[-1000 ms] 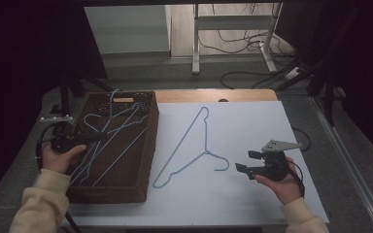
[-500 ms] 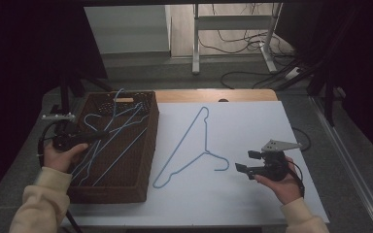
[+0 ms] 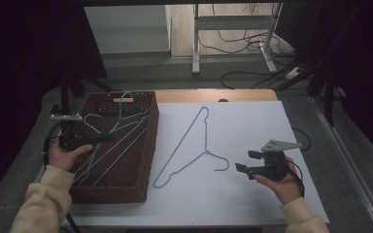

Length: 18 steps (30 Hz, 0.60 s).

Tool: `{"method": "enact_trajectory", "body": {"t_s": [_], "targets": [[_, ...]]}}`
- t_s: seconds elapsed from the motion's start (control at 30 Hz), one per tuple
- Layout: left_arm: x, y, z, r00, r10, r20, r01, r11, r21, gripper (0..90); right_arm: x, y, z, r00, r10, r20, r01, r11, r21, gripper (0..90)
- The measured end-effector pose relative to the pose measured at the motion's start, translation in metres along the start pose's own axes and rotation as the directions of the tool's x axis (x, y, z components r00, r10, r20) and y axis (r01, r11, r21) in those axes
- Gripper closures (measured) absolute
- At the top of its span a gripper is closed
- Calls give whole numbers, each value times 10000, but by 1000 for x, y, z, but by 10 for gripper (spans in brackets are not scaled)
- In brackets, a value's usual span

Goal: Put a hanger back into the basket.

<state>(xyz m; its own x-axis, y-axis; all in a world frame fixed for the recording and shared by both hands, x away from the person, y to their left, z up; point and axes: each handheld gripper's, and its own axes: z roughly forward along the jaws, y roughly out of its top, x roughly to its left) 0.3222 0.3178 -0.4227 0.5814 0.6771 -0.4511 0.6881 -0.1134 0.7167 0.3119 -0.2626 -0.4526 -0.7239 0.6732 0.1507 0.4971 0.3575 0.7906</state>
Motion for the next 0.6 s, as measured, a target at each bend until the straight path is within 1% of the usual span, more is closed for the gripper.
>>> {"method": "enact_trajectory", "body": {"t_s": [0.1,0.2,0.3,0.33,0.37,0.4,0.43,0.5,0.6], "targets": [[2,2,2,9997,249,-38,-248,9996,152,851,0,0,0,10000,-1,-4,1,10000,-1,244],[5,2,4,9992,363,-154,-358,9988,342,851,0,0,0,10000,-1,-5,1,10000,18,244],[11,0,7,9994,283,-193,-272,9981,549,851,1,0,0,10000,-13,-13,13,10000,27,244],[12,-2,9,9997,190,-160,-181,9981,593,851,1,0,0,10000,-10,-11,10,10000,21,244],[13,-3,10,9999,137,-35,-135,9981,608,851,1,0,0,10000,-9,-7,9,10000,16,244],[13,-5,11,9999,136,61,-139,9981,601,852,0,0,0,10000,-6,-9,6,10000,15,244],[12,-6,11,9998,188,70,-193,9977,652,852,0,0,0,10000,-4,-13,4,10000,14,244],[11,-7,13,9997,233,48,-236,9970,736,852,0,0,0,10000,6,-17,-6,10000,19,244],[16,-9,13,9997,83,-215,-67,9974,714,851,0,0,1,10000,-8,-4,8,10000,44,244]]}}
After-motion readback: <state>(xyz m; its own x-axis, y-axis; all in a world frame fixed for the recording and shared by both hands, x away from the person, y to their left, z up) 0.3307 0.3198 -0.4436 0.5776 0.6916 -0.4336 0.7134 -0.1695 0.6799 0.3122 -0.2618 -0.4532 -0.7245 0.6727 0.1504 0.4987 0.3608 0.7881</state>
